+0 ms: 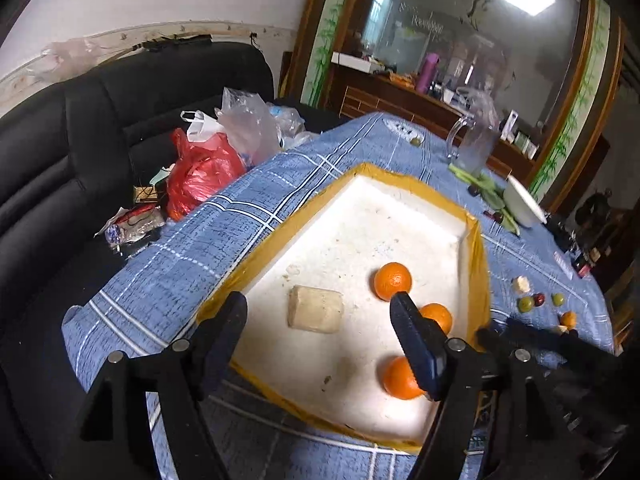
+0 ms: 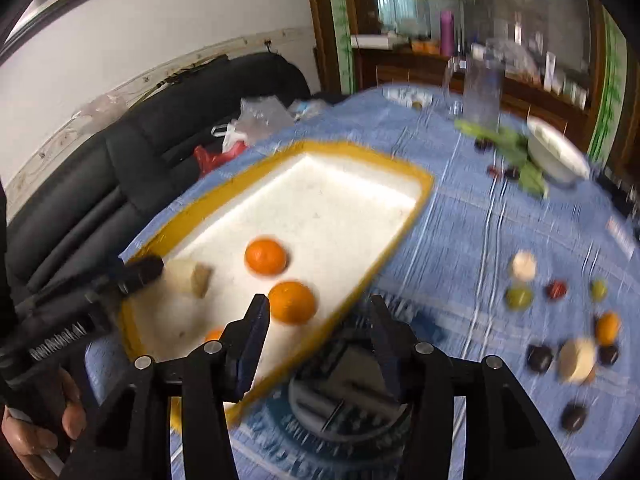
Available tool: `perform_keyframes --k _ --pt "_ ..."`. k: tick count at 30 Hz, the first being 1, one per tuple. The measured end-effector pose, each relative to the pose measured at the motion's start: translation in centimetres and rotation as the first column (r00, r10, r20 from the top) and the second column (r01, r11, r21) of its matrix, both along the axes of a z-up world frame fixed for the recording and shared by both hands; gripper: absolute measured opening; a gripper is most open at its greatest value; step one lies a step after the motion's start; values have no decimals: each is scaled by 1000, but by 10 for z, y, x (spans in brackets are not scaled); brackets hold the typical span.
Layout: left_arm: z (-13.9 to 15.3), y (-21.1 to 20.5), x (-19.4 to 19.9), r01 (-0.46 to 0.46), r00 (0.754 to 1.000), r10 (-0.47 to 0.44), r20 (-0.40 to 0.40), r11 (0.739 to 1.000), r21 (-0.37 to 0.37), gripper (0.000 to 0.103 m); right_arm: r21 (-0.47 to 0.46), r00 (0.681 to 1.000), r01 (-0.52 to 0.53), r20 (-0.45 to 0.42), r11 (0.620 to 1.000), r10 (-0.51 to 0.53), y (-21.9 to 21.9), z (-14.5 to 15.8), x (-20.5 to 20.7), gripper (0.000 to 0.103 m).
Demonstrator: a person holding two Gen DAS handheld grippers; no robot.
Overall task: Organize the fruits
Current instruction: 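Lower the yam piece into the tray with the left tool while the right releases its orange there, then lift both open tools away from the tray toward the table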
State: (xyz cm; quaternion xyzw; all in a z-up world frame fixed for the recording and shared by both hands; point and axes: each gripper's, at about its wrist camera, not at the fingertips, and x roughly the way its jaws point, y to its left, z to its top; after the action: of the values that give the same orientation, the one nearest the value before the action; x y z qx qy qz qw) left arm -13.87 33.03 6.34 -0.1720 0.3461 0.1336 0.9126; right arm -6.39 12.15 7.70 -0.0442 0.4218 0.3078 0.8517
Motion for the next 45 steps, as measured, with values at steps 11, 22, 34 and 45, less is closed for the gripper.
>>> perform_keyframes --k 11,22,34,45 --pt "2 -14 -15 36 999 -36 -9 999 -14 73 -131 998 -51 22 990 54 7 -22 -18 54" --pt "31 -45 -28 103 994 -103 35 995 -4 73 59 999 7 31 998 -9 -50 16 -22 56" --pt "175 -136 -69 325 884 -377 276 921 217 74 -5 869 362 363 932 -336 -241 140 -60 55" --pt "310 -139 -1 297 864 -398 307 897 328 74 83 567 600 658 796 -496 -330 347 -61 71"
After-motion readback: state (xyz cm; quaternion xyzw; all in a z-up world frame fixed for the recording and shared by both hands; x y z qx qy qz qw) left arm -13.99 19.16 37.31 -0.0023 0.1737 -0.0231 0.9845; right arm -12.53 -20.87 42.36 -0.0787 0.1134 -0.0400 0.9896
